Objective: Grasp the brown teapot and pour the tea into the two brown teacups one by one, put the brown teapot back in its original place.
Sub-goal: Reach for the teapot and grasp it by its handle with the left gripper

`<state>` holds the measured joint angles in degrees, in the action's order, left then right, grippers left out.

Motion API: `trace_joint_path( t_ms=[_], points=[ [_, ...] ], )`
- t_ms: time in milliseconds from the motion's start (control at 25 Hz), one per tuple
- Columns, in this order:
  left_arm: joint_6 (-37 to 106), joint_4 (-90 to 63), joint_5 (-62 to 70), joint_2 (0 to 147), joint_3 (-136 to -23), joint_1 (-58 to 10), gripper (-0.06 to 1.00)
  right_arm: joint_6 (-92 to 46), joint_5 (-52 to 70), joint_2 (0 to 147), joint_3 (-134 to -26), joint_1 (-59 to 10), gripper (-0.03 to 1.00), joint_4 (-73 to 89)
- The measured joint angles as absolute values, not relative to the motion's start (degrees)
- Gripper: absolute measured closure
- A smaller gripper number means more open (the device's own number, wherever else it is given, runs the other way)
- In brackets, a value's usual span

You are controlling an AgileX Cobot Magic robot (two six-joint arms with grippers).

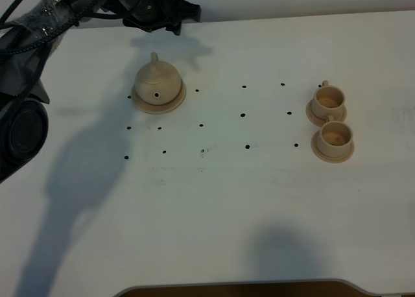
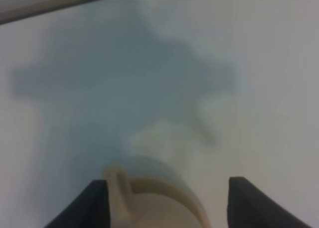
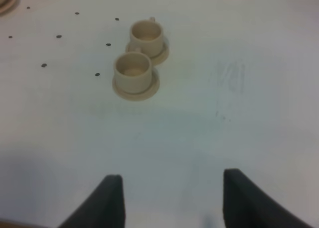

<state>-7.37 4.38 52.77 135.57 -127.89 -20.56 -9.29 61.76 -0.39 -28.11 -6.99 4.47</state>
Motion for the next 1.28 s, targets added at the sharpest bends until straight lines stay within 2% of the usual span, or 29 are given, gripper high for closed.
trace_joint_path(
  t_ms=[1280],
  points=[
    [-8.4,5.8,50.1,143.6,-128.3,-15.9,0.41,-9.2,61.8,-0.4,-28.1,-7.0,0.53,4.5]
  ],
)
